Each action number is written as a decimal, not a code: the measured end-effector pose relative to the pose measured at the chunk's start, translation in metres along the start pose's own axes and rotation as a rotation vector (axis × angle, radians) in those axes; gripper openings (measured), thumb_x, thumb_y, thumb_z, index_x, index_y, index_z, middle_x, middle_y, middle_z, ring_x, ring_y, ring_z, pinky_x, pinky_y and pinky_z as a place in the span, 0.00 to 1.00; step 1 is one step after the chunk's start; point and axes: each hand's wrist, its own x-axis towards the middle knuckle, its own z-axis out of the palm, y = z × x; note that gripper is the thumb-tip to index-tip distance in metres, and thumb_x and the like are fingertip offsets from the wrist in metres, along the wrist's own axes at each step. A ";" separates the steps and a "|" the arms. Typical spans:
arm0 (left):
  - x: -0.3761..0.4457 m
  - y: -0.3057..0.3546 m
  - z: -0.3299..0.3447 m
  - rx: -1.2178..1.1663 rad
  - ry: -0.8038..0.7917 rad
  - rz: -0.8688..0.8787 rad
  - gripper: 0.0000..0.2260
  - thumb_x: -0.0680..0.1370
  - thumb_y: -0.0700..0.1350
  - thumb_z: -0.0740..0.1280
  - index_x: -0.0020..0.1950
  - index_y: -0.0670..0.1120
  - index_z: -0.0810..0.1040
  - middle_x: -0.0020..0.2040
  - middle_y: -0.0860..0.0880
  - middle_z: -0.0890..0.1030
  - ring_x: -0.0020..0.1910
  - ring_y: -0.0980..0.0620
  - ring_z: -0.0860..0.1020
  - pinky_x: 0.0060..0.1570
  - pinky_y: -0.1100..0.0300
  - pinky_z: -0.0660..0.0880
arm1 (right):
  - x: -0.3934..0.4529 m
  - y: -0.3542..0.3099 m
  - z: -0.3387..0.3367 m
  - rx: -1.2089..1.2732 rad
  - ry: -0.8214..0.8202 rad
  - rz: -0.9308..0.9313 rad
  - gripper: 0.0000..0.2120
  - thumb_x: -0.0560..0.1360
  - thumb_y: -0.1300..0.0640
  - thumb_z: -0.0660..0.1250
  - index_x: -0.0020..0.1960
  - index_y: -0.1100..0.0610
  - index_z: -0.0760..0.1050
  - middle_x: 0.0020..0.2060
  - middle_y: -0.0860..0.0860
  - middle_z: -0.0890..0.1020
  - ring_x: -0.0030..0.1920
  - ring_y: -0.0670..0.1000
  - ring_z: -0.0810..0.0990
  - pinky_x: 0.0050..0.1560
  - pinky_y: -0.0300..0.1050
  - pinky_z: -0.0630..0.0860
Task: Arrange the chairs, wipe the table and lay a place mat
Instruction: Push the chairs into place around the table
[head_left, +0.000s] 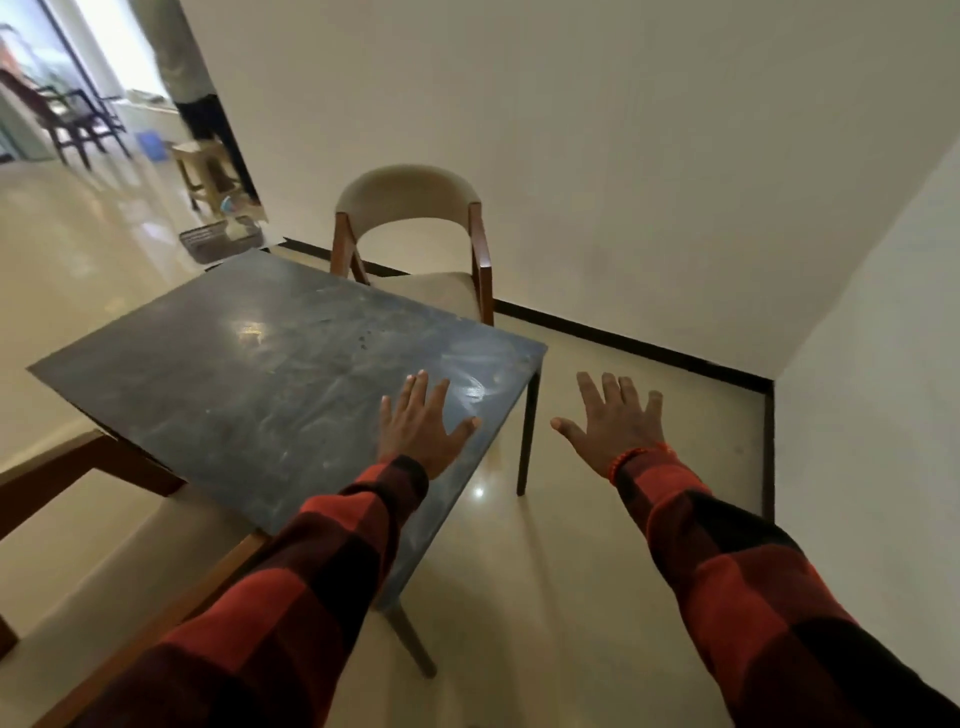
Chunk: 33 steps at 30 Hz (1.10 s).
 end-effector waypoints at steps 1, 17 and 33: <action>0.013 0.005 0.002 0.005 0.004 -0.019 0.36 0.78 0.69 0.59 0.81 0.52 0.58 0.83 0.46 0.54 0.82 0.47 0.49 0.79 0.40 0.48 | 0.020 0.005 -0.004 0.008 0.002 -0.025 0.38 0.79 0.29 0.49 0.82 0.48 0.45 0.81 0.56 0.55 0.81 0.60 0.53 0.76 0.69 0.51; 0.304 0.101 0.073 -0.042 0.012 -0.253 0.35 0.79 0.68 0.58 0.82 0.52 0.56 0.83 0.46 0.52 0.82 0.47 0.48 0.79 0.41 0.47 | 0.365 0.092 -0.013 -0.042 -0.030 -0.276 0.38 0.80 0.30 0.48 0.82 0.47 0.44 0.82 0.55 0.55 0.81 0.59 0.52 0.76 0.68 0.49; 0.548 0.157 0.117 0.000 0.127 -0.549 0.35 0.79 0.66 0.62 0.81 0.51 0.58 0.82 0.45 0.56 0.81 0.45 0.52 0.78 0.39 0.52 | 0.698 0.124 -0.026 -0.083 0.009 -0.630 0.36 0.81 0.33 0.51 0.82 0.47 0.45 0.80 0.55 0.58 0.80 0.58 0.54 0.75 0.69 0.53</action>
